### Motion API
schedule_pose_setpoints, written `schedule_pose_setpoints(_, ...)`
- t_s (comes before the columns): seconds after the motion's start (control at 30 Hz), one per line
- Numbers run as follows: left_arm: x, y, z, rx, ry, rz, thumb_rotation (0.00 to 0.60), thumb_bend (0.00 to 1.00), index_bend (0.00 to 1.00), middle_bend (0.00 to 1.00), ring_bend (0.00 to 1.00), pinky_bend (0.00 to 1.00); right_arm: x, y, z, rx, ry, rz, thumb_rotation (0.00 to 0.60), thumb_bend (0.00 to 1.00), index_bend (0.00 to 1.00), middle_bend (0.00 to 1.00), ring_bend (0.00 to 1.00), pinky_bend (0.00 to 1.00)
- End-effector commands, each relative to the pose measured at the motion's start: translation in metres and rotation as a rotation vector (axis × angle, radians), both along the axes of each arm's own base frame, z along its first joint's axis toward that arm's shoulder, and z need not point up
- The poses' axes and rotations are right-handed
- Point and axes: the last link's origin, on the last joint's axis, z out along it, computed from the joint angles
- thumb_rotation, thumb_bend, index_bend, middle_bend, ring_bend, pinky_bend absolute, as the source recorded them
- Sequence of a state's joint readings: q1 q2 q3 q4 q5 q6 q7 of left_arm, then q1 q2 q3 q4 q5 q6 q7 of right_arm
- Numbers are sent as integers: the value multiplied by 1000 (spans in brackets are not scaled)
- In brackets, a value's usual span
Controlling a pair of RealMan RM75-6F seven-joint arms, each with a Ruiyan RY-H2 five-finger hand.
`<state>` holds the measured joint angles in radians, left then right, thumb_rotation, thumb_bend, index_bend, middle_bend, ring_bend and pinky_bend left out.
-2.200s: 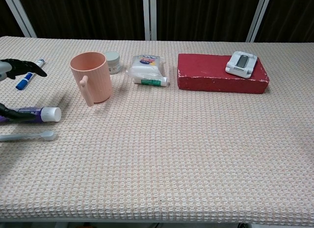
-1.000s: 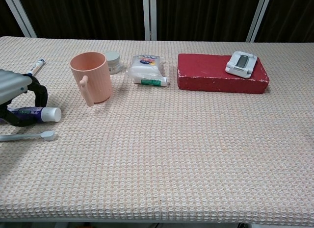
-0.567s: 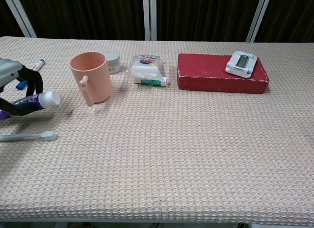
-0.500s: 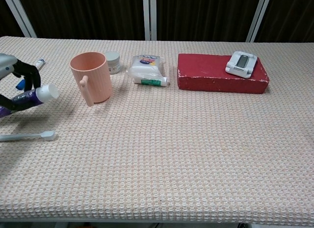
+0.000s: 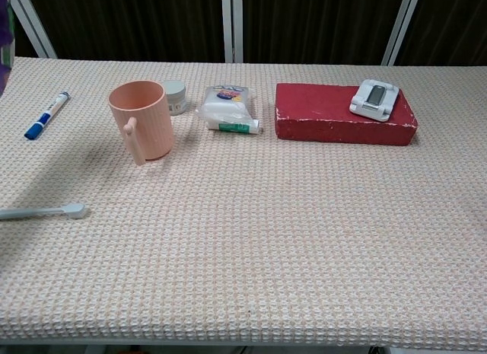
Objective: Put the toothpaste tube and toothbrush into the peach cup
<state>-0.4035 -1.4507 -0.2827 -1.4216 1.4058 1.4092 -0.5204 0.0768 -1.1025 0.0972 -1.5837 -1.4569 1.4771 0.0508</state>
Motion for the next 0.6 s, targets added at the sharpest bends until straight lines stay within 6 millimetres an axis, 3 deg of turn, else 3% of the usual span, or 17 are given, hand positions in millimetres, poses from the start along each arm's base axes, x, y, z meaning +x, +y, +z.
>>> schedule_pose_setpoints(0.03, 26, 12, 4, -12, -164, -69, 600, 419, 629, 593, 304, 375, 0, -1, 0, 1, -2, -5, 600, 365, 0, 0, 0, 0)
schedule_pose_setpoints(0.23, 47, 34, -19, -45, -325, -69, 600, 418, 628, 592, 320, 396, -2, -3, 0, 9, 6, -20, 600, 365, 0, 0, 0, 0)
schedule_pose_setpoints(0.37, 53, 48, -45, -61, -353, -30, 600, 417, 628, 592, 328, 412, -4, -6, 0, 6, 1, -25, 600, 365, 0, 0, 0, 0)
schedule_pose_setpoints(0.6, 60, 56, -78, -81, -305, -33, 600, 417, 628, 592, 328, 405, -7, -7, 0, 6, -5, -32, 600, 364, 0, 0, 0, 0)
